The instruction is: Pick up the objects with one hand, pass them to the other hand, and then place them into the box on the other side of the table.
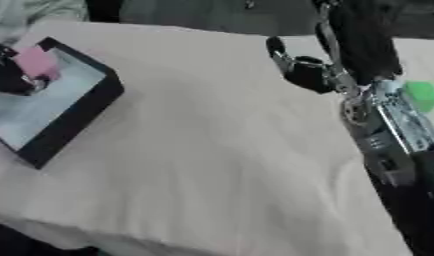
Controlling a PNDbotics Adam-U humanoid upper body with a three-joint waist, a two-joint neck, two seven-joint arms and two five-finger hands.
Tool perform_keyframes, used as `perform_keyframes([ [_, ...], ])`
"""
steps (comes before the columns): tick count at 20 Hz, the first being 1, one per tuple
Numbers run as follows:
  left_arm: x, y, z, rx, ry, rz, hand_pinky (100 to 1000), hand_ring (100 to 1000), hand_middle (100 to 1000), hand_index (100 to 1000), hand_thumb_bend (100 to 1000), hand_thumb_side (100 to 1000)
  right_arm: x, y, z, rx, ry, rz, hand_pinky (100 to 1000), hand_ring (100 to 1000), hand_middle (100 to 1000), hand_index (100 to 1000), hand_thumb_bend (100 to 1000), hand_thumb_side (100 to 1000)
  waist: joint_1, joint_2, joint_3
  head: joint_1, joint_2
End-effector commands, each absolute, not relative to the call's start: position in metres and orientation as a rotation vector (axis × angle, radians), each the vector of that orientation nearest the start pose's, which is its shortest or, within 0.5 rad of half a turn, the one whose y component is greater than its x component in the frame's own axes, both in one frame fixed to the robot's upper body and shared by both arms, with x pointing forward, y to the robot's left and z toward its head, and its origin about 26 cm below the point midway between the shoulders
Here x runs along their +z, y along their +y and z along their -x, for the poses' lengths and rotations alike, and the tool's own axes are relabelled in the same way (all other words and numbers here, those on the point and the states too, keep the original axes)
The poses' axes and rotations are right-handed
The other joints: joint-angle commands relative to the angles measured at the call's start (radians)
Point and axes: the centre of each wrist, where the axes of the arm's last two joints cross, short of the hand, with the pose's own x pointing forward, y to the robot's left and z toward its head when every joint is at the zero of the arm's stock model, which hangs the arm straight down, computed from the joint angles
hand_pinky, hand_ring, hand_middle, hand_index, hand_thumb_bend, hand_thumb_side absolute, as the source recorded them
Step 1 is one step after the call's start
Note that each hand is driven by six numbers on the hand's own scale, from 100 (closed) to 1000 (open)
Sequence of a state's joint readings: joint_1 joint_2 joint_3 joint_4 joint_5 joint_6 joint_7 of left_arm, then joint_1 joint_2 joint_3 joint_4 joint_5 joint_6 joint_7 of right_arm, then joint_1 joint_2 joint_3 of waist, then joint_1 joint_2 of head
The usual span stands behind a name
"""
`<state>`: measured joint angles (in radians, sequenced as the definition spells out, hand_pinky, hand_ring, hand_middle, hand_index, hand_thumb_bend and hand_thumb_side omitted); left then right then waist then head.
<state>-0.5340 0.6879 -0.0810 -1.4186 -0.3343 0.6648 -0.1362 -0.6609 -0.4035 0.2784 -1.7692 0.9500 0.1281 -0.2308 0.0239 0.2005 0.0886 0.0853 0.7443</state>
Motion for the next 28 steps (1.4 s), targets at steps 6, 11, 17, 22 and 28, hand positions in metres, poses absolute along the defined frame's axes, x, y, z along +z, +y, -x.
perform_keyframes([
  [6,0.209,0.379,-0.386,-0.468,-1.117,-0.982,906,828,775,868,642,259,0.258,-0.197,-0.349,-0.954,2.851,-1.740,753,690,701,758,355,175,0.003,-0.029,-0.001,-0.010,-0.012],
  [11,0.220,0.376,-0.382,-0.419,-1.191,-1.001,880,808,762,853,525,277,0.261,-0.204,-0.350,-0.916,2.843,-1.790,753,688,700,757,352,173,0.002,-0.030,0.001,-0.021,-0.010],
  [17,0.240,0.358,-0.373,-0.338,-1.402,-0.976,810,746,706,800,212,274,0.267,-0.218,-0.355,-0.831,2.857,-1.891,752,679,694,756,319,191,0.000,-0.033,0.003,-0.058,-0.007],
  [22,0.245,0.333,-0.362,-0.342,-1.652,-0.787,784,720,727,841,206,422,0.275,-0.238,-0.376,-0.918,3.005,-2.001,770,690,710,775,262,290,-0.002,-0.034,0.002,-0.120,-0.006],
  [28,0.243,0.308,-0.352,-0.424,-1.816,-0.548,791,742,751,835,228,450,0.295,-0.274,-0.406,-1.242,3.162,-2.088,807,740,755,809,264,396,-0.007,-0.032,-0.002,-0.186,-0.004],
])
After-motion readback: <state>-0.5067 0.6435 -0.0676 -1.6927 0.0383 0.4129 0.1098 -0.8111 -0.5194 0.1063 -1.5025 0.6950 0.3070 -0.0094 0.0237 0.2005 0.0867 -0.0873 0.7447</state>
